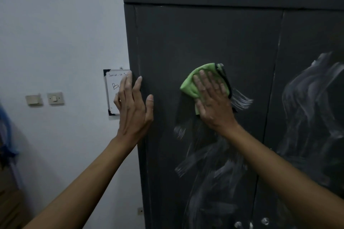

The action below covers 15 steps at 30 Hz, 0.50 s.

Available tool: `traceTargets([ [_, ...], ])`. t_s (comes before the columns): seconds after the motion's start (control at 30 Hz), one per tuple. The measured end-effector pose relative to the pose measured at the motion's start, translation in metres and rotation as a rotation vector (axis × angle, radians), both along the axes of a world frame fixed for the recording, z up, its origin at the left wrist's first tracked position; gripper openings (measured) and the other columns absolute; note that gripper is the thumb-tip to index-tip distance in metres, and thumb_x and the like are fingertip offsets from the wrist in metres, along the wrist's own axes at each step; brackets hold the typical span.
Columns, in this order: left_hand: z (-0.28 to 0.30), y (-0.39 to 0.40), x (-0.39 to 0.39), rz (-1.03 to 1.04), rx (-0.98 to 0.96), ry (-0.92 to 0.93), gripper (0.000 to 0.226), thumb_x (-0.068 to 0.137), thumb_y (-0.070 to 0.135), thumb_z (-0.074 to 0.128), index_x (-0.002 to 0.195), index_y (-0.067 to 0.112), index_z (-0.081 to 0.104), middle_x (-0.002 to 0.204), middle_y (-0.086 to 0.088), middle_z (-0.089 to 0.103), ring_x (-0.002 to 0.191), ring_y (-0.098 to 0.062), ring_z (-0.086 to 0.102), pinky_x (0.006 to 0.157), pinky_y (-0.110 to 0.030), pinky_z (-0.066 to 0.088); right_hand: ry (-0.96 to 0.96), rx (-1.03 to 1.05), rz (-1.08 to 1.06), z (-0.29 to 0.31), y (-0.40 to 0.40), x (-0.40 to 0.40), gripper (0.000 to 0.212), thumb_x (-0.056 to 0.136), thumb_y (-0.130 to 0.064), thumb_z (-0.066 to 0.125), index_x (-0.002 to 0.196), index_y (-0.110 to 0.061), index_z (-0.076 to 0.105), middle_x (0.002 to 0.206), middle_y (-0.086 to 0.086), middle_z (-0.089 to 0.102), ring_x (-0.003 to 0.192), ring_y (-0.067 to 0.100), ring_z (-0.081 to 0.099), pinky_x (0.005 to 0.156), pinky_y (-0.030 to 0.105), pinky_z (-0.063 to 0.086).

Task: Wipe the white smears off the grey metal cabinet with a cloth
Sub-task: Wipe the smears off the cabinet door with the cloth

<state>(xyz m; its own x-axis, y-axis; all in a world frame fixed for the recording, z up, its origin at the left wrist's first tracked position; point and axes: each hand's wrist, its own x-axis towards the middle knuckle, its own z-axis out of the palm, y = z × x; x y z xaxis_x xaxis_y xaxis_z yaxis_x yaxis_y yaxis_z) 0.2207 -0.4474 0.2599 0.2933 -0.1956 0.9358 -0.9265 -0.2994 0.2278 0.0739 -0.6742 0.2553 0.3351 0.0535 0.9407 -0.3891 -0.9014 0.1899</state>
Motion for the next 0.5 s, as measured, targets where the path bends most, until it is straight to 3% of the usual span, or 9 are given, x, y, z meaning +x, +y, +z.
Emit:
traceTargets([
  [0.27, 0.006, -0.016, -0.013, -0.020, -0.021, -0.018, 0.057, 0.102, 0.033, 0.048, 0.152, 0.007, 0.044, 0.170, -0.017, 0.023, 0.159, -0.032, 0.015, 0.125, -0.045, 0.014, -0.242, 0.401, -0.074, 0.009, -0.076, -0.066, 0.068, 0.108, -0.032, 0.035, 0.169, -0.016, 0.012, 0.178, 0.007, 0.005, 0.164, 0.026, 0.001, 0.132, 0.052, 0.006],
  [0.4, 0.001, -0.016, -0.016, -0.030, -0.030, -0.009, 0.055, 0.101, 0.033, 0.049, 0.150, 0.007, 0.047, 0.170, -0.017, 0.023, 0.159, -0.032, 0.016, 0.125, -0.045, 0.015, -0.476, 0.632, -0.022, 0.010, -0.067, -0.049, 0.070, 0.107, -0.038, 0.030, 0.169, -0.013, 0.009, 0.178, 0.009, 0.002, 0.164, 0.028, -0.002, 0.132, 0.055, 0.001],
  [0.5, -0.003, -0.010, -0.011, -0.015, -0.025, -0.005, 0.055, 0.101, 0.033, 0.048, 0.150, 0.008, 0.047, 0.169, -0.017, 0.024, 0.159, -0.032, 0.016, 0.125, -0.042, 0.014, -0.574, 0.690, 0.012, 0.015, -0.039, -0.020, 0.071, 0.107, -0.038, 0.033, 0.169, -0.011, 0.011, 0.178, 0.009, 0.004, 0.164, 0.032, -0.002, 0.131, 0.055, -0.001],
])
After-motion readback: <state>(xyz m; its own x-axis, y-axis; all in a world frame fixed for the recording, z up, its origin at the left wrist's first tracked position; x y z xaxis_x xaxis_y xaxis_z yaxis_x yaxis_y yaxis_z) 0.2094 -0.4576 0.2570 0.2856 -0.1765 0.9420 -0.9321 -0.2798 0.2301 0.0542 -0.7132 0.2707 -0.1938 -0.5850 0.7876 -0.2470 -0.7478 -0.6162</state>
